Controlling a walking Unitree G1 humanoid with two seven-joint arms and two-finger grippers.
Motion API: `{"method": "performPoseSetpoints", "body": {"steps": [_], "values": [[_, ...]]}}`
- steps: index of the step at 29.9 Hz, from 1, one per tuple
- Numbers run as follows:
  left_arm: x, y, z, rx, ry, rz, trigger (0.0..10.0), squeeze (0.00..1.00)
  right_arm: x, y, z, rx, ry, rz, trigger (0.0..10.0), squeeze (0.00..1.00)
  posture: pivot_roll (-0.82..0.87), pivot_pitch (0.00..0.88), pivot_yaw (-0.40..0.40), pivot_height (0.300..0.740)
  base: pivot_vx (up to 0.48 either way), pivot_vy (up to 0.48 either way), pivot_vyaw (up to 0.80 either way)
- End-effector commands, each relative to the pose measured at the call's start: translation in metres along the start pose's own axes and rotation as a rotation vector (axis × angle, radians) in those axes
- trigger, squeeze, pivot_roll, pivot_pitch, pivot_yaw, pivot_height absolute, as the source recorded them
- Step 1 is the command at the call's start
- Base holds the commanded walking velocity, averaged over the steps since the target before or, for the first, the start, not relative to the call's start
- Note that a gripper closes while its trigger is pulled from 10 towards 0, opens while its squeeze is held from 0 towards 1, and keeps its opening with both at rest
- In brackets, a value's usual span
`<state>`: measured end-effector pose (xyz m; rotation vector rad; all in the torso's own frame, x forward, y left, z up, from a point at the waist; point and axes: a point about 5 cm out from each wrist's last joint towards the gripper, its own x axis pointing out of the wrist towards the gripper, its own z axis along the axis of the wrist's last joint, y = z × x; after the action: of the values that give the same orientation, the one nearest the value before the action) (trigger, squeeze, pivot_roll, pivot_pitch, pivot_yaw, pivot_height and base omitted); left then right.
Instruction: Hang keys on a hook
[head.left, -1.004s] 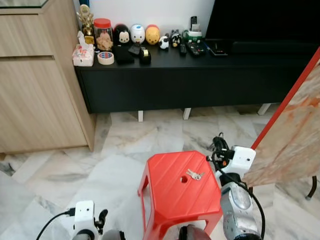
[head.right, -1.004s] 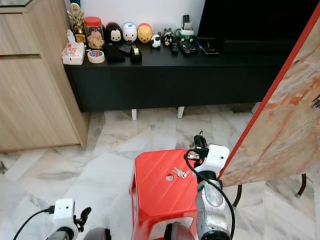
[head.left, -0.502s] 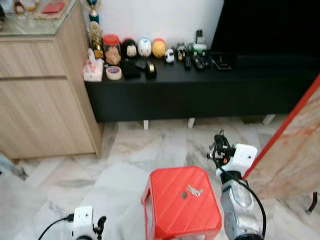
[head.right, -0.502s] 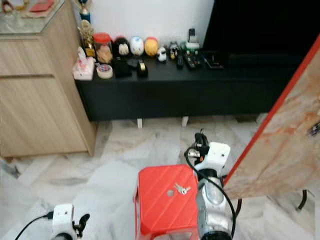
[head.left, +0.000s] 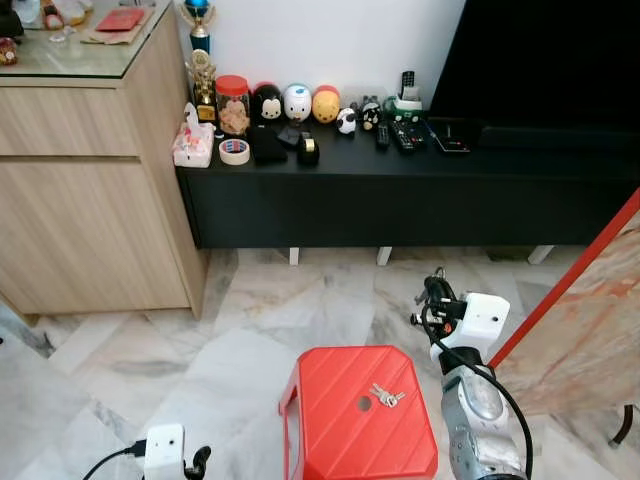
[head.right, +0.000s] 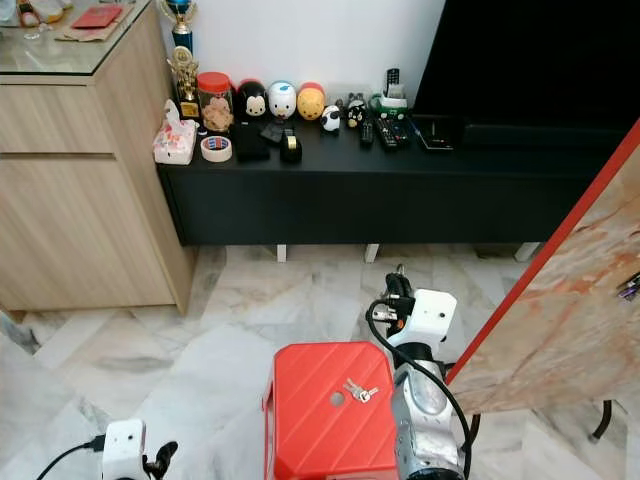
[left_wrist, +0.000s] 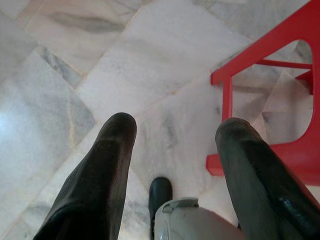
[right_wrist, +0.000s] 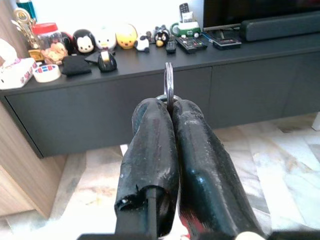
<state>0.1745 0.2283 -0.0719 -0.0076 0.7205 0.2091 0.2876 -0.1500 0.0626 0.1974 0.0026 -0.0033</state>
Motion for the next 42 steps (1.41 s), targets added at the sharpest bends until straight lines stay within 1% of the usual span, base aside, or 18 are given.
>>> {"method": "performPoseSetpoints", "body": {"steps": [1,8,10,11,13,15,16,17,18,19,20,24,28,31,32,33,36,42], "values": [[-0.002,-0.003,-0.006,0.024,0.024,-0.001,10.0,0.0,-0.002,-0.002,0.003,-0.001,-0.01,-0.008,10.0,0.0,0.08,0.0,-0.115,0.74,0.0,0.0,0.0],[-0.001,-0.005,-0.006,0.032,0.028,-0.015,10.0,0.0,-0.001,-0.003,0.003,0.0,-0.005,-0.007,10.0,0.0,0.08,0.0,-0.117,0.74,0.0,0.0,0.0],[-0.001,-0.005,-0.005,0.039,0.025,-0.017,10.0,0.0,-0.004,-0.001,-0.002,0.004,0.017,-0.004,10.0,0.0,0.08,0.0,-0.118,0.74,0.0,0.0,0.0],[-0.001,-0.006,-0.004,0.04,0.022,-0.018,10.0,0.0,-0.009,-0.003,-0.011,-0.001,0.057,-0.005,10.0,0.0,0.08,0.0,-0.119,0.74,0.0,-0.244,0.0],[0.0,-0.006,-0.004,0.04,0.021,-0.018,10.0,0.0,-0.01,-0.004,-0.013,-0.002,0.067,-0.006,10.0,0.0,0.08,0.0,-0.119,0.74,0.0,-0.244,0.0],[0.0,-0.007,-0.004,0.039,0.021,-0.02,10.0,0.0,-0.016,-0.009,-0.025,-0.027,0.126,-0.026,10.0,0.0,0.08,0.0,-0.118,0.74,0.0,-0.24,0.0],[0.0,-0.008,-0.004,0.039,0.022,-0.023,10.0,0.0,-0.026,-0.018,-0.042,-0.093,0.206,-0.064,10.0,0.0,0.08,0.0,-0.118,0.74,0.0,-0.24,0.0],[0.0,-0.008,-0.004,0.039,0.023,-0.024,10.0,0.0,-0.031,-0.024,-0.051,-0.116,0.258,-0.092,10.0,0.0,0.07,0.0,-0.117,0.74,0.0,0.0,0.0],[0.0,-0.008,-0.004,0.039,0.023,-0.024,10.0,0.0,-0.031,-0.024,-0.051,-0.116,0.258,-0.092,10.0,0.0,0.07,0.0,-0.117,0.74,0.0,0.0,0.0],[-0.001,-0.009,-0.005,0.039,0.025,-0.026,10.0,0.0,-0.04,-0.03,-0.062,-0.105,0.315,-0.128,10.0,0.0,0.07,0.0,-0.113,0.74,0.0,0.0,0.0],[-0.001,-0.009,-0.006,0.039,0.026,-0.027,10.0,0.0,-0.044,-0.032,-0.066,-0.086,0.327,-0.139,10.0,0.0,0.07,0.0,-0.113,0.74,0.0,0.0,0.0],[-0.002,-0.009,-0.007,0.049,0.028,-0.037,10.0,0.0,-0.056,-0.038,-0.082,-0.115,0.403,-0.17,10.0,0.0,0.07,0.0,-0.098,0.74,0.0,0.0,0.0],[-0.002,-0.007,-0.008,0.07,0.032,-0.047,10.0,0.0,-0.08,-0.048,-0.11,-0.007,0.572,-0.258,10.0,0.0,0.08,0.0,-0.091,0.74,0.0,0.0,0.0],[-0.001,-0.005,-0.005,0.074,0.027,-0.043,10.0,0.0,-0.093,-0.055,-0.119,0.029,0.638,-0.314,10.0,0.0,0.08,0.0,-0.09,0.74,0.0,0.0,0.0],[-0.001,-0.005,-0.005,0.074,0.027,-0.043,10.0,0.0,-0.093,-0.055,-0.119,0.029,0.638,-0.314,10.0,0.0,0.08,0.0,-0.09,0.74,0.0,0.0,0.0],[-0.001,-0.005,-0.004,0.075,0.023,-0.044,10.0,0.0,-0.098,-0.061,-0.123,0.052,0.663,-0.368,10.0,0.0,0.08,0.0,-0.097,0.74,0.0,0.0,0.0],[0.0,-0.006,-0.003,0.076,0.021,-0.044,10.0,0.0,-0.105,-0.069,-0.125,0.064,0.681,-0.426,10.0,0.0,0.08,0.0,-0.093,0.74,0.0,0.0,0.0],[0.0,-0.008,-0.002,0.067,0.024,-0.038,10.0,0.0,-0.099,-0.069,-0.122,0.067,0.641,-0.419,10.0,0.0,0.07,0.0,-0.098,0.74,0.0,-0.138,0.0]]}}
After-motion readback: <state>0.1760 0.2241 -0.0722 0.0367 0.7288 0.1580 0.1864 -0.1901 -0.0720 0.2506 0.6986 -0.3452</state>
